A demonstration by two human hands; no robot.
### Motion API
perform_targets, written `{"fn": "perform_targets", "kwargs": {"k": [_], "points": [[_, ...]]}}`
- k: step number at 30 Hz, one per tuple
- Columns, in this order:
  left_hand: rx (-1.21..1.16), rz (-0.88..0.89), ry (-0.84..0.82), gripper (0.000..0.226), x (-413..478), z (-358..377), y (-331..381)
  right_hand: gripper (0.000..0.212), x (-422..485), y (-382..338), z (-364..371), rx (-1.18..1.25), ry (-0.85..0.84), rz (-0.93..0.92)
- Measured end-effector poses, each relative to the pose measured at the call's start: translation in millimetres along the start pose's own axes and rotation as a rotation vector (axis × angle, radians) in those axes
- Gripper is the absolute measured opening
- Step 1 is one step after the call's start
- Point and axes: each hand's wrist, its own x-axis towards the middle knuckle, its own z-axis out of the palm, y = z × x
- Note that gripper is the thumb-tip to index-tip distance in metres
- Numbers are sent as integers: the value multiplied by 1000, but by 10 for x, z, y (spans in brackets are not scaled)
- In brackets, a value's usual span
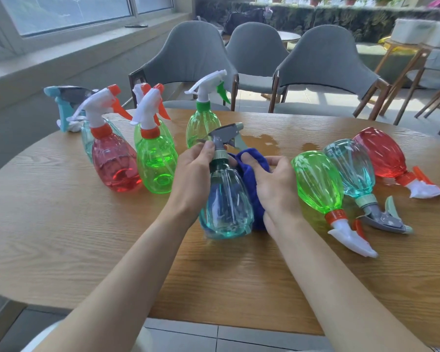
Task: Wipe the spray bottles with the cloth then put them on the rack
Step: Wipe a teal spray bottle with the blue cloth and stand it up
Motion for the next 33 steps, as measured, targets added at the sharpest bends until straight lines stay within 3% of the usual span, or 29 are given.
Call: {"fn": "perform_targets", "kwargs": {"k": [4,7,10,17,22,26,30,33], "points": [[-4,-13,91,48,40,-10,14,30,-4,-39,-53,98,136,-71],[0,-13,107,44,38,1,23,29,-72,-131,-93,-2,144,-231],[10,9,116,39,12,35,25,13,-226,-204,-35,-186,51,-452],[55,93,95,34,-20,52,-23,26,-417,-127,89,-550,-134,-565],[45,44,128,40,35,24,-34,33,-502,-103,119,-632,-155,-801],[87,111,86,30,12,67,-44,27,-460,-128,142,-579,-82,-763],[170,184,-1,24,-57,135,-42,8,-376,-193,101,-478,-38,-639],[177,172,14,27,-91,146,-5,11,-389,-187,92,-474,-59,-683]]}}
